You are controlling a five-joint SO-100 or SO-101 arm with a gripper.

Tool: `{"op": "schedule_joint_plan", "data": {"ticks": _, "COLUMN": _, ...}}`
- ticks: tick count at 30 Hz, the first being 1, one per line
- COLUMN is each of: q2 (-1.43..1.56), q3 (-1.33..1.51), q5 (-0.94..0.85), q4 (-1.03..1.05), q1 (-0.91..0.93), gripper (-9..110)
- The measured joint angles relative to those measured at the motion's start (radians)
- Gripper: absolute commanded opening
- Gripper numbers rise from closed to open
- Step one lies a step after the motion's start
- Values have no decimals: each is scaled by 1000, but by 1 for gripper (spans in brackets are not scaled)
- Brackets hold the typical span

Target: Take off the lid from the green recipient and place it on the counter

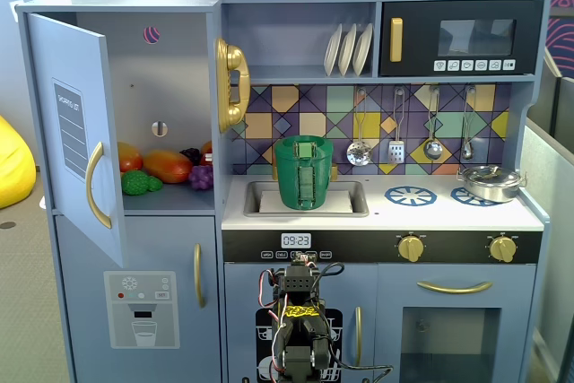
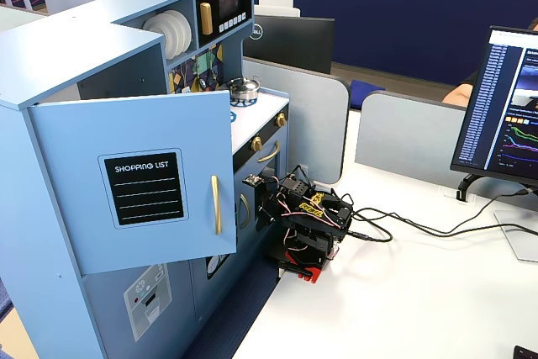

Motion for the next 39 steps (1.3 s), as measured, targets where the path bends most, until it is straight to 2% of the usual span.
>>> {"op": "schedule_joint_plan", "data": {"ticks": 14, "q2": 0, "q3": 0, "q5": -43, "q4": -3, "q1": 38, "gripper": 1}}
{"op": "schedule_joint_plan", "data": {"ticks": 18, "q2": -55, "q3": -98, "q5": -48, "q4": -114, "q1": 72, "gripper": 10}}
{"op": "schedule_joint_plan", "data": {"ticks": 24, "q2": -268, "q3": -543, "q5": -115, "q4": -270, "q1": 124, "gripper": 44}}
{"op": "schedule_joint_plan", "data": {"ticks": 30, "q2": -407, "q3": -908, "q5": -163, "q4": -460, "q1": 166, "gripper": 49}}
{"op": "schedule_joint_plan", "data": {"ticks": 39, "q2": -545, "q3": -985, "q5": -204, "q4": -758, "q1": 153, "gripper": 47}}
